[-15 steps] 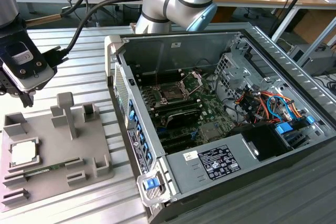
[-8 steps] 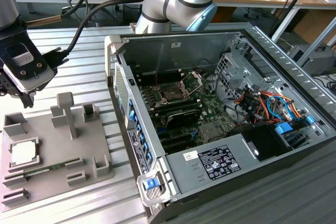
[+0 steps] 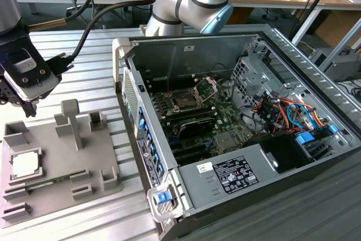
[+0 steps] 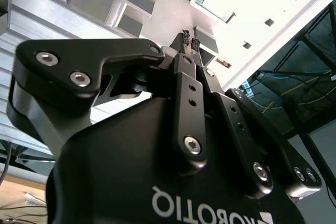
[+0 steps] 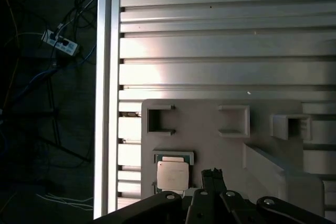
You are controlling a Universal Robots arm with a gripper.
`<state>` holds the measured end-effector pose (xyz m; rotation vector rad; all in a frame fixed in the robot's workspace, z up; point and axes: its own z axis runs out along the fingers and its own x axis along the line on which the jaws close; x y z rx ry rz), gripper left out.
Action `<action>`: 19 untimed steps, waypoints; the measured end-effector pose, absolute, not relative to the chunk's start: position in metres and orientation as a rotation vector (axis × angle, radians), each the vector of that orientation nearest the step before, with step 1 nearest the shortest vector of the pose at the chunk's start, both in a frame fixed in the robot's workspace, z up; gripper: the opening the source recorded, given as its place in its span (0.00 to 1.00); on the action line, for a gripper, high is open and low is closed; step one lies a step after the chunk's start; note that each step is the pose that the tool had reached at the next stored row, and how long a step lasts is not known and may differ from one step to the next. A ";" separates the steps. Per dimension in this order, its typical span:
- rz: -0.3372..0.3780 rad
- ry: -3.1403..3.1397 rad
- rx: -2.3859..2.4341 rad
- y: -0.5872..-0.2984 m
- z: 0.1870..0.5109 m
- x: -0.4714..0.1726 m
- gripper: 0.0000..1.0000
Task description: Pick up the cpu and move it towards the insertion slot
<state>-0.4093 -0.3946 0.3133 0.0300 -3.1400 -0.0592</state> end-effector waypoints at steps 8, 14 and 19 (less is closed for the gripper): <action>-0.058 -3.140 0.030 -0.395 0.311 -0.410 0.11; -0.054 -3.140 0.030 -0.397 0.309 -0.412 0.11; -0.054 -3.140 0.030 -0.397 0.308 -0.413 0.11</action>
